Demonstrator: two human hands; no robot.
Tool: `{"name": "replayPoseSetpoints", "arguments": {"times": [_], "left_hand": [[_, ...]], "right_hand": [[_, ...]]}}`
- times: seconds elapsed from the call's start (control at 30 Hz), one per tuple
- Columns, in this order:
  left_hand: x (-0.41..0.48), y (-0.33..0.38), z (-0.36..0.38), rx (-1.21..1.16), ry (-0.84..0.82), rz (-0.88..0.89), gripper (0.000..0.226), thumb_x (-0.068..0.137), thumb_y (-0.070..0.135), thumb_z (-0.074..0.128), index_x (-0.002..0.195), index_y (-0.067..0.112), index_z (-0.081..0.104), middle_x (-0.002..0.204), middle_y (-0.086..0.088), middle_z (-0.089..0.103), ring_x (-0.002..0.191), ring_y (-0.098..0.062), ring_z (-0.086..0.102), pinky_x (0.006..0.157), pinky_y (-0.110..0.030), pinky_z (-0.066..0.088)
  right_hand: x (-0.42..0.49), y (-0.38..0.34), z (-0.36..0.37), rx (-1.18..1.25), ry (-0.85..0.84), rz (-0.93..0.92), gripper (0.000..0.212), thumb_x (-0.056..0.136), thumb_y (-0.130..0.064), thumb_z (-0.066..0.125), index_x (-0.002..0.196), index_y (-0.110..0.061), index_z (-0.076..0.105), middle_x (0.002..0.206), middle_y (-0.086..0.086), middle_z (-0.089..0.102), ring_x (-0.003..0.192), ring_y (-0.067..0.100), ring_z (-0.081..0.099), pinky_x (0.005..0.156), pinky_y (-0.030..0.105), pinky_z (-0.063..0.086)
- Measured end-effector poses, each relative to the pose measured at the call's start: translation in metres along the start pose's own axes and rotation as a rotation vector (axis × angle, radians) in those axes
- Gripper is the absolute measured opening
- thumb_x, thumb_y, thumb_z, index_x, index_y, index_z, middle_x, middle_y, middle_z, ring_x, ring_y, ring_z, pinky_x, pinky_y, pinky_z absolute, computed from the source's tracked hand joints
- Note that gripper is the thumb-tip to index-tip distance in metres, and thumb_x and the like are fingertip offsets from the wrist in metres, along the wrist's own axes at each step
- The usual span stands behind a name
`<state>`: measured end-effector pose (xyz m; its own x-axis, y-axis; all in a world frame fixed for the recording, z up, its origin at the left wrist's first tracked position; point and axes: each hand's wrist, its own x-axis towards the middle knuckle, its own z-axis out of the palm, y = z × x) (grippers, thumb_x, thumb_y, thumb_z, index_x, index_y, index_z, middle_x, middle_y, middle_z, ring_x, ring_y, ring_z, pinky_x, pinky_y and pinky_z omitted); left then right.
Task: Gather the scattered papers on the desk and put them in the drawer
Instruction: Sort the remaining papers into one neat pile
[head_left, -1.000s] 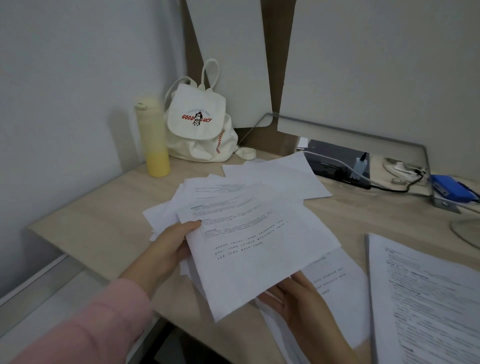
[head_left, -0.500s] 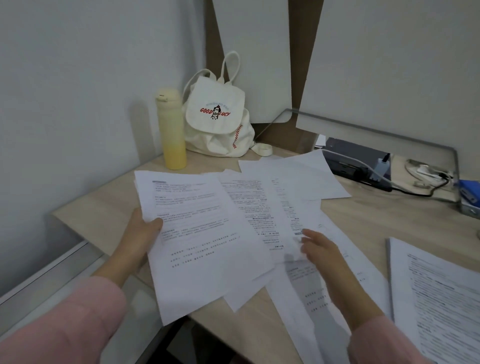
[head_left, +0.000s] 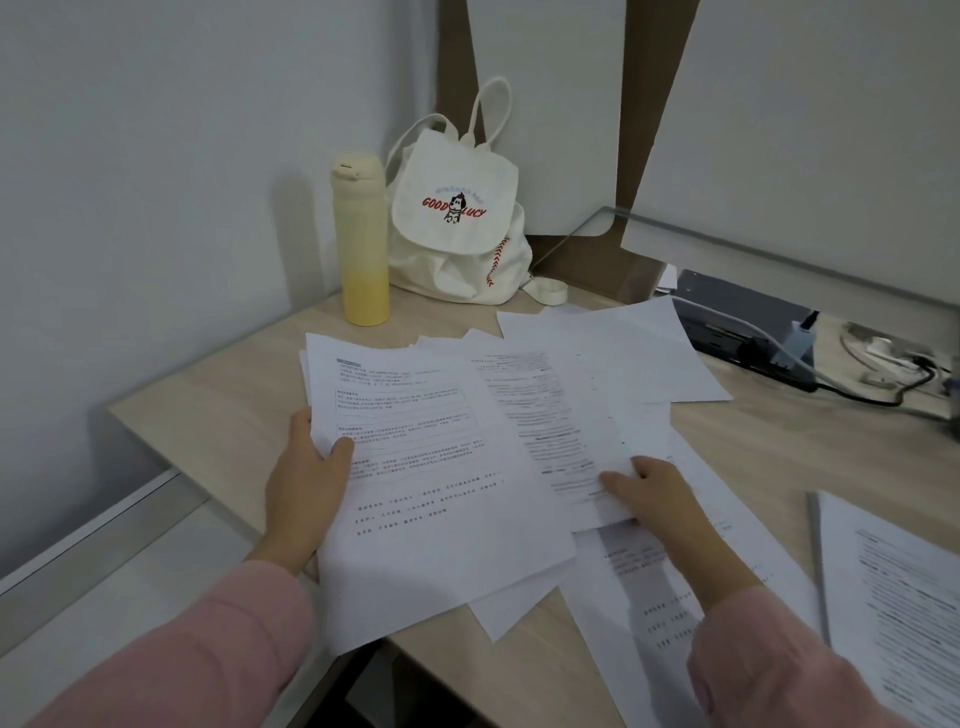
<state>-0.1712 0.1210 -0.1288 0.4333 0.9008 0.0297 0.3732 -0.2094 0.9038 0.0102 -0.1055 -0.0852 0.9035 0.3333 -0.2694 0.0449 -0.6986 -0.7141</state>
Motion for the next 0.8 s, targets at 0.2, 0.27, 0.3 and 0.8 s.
{"name": "replayPoseSetpoints", "arguments": {"times": [0.2, 0.27, 0.3, 0.8], "left_hand": [[0.001, 0.000, 0.001, 0.016, 0.011, -0.005, 0.032, 0.090, 0.022, 0.048, 0.122, 0.022, 0.042, 0.097, 0.002, 0.060, 0.083, -0.027, 0.059, 0.068, -0.034, 0.043], [0.001, 0.000, 0.001, 0.006, 0.010, -0.006, 0.031, 0.090, 0.022, 0.048, 0.121, 0.023, 0.042, 0.096, 0.003, 0.059, 0.082, -0.025, 0.058, 0.067, -0.033, 0.042], [0.001, 0.000, 0.001, 0.001, 0.010, -0.005, 0.030, 0.090, 0.022, 0.048, 0.120, 0.023, 0.042, 0.096, 0.004, 0.059, 0.082, -0.025, 0.058, 0.066, -0.033, 0.041], [-0.004, 0.005, -0.007, -0.267, -0.097, 0.013, 0.024, 0.087, 0.009, 0.044, 0.097, 0.027, 0.055, 0.094, 0.016, 0.061, 0.086, -0.009, 0.057, 0.072, -0.031, 0.044]], "right_hand": [[0.016, 0.013, -0.031, -0.131, 0.150, 0.066, 0.027, 0.087, -0.017, 0.055, 0.106, 0.003, 0.058, 0.108, 0.019, 0.060, 0.088, 0.032, 0.058, 0.076, 0.036, 0.047], [0.017, 0.014, -0.032, -0.058, 0.084, 0.106, 0.026, 0.086, -0.013, 0.058, 0.106, 0.004, 0.058, 0.102, 0.019, 0.062, 0.087, 0.033, 0.059, 0.079, 0.039, 0.048], [0.018, 0.014, -0.032, -0.004, 0.066, 0.122, 0.024, 0.085, -0.012, 0.060, 0.104, 0.003, 0.058, 0.100, 0.019, 0.062, 0.087, 0.032, 0.059, 0.081, 0.039, 0.048], [0.011, 0.011, -0.070, 0.784, 0.473, -0.030, 0.028, 0.090, -0.002, 0.048, 0.117, -0.003, 0.055, 0.110, 0.010, 0.058, 0.093, 0.024, 0.059, 0.086, 0.036, 0.050]]}}
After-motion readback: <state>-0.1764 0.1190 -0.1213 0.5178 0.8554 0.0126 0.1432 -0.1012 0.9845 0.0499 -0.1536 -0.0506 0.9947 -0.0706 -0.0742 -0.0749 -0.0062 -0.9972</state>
